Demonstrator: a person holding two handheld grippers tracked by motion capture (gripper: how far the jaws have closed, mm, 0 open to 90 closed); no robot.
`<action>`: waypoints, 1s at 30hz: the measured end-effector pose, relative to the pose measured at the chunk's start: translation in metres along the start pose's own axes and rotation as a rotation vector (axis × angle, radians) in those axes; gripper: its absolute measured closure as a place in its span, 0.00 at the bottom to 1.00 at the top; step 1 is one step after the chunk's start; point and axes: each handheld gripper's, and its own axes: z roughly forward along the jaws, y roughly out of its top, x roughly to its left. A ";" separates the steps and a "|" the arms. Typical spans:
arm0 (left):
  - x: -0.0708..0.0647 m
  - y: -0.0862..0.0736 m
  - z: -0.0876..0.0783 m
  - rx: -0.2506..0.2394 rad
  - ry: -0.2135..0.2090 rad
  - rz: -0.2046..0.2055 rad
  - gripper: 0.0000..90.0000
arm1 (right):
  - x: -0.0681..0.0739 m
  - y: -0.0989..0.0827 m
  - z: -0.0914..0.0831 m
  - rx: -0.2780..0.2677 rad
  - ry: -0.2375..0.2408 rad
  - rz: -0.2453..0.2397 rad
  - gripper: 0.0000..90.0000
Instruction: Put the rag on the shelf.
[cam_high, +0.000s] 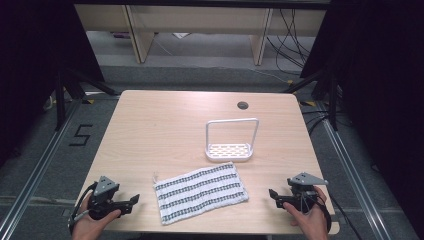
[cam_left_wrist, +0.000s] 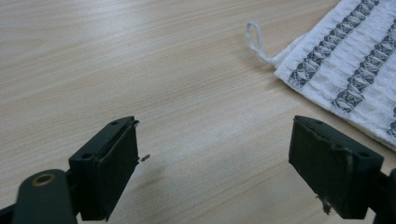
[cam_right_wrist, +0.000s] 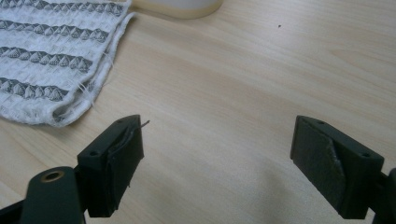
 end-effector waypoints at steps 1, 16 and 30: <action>0.000 0.000 0.000 0.000 0.000 -0.002 0.17 | 0.000 0.000 0.000 0.002 0.000 -0.004 0.22; -0.002 0.004 0.000 -0.024 -0.011 -0.031 0.17 | 0.006 0.003 -0.002 -0.013 -0.010 -0.004 0.24; -0.039 0.050 0.019 -0.061 -0.123 0.095 0.16 | 0.027 0.012 -0.005 -0.045 0.063 -0.051 0.31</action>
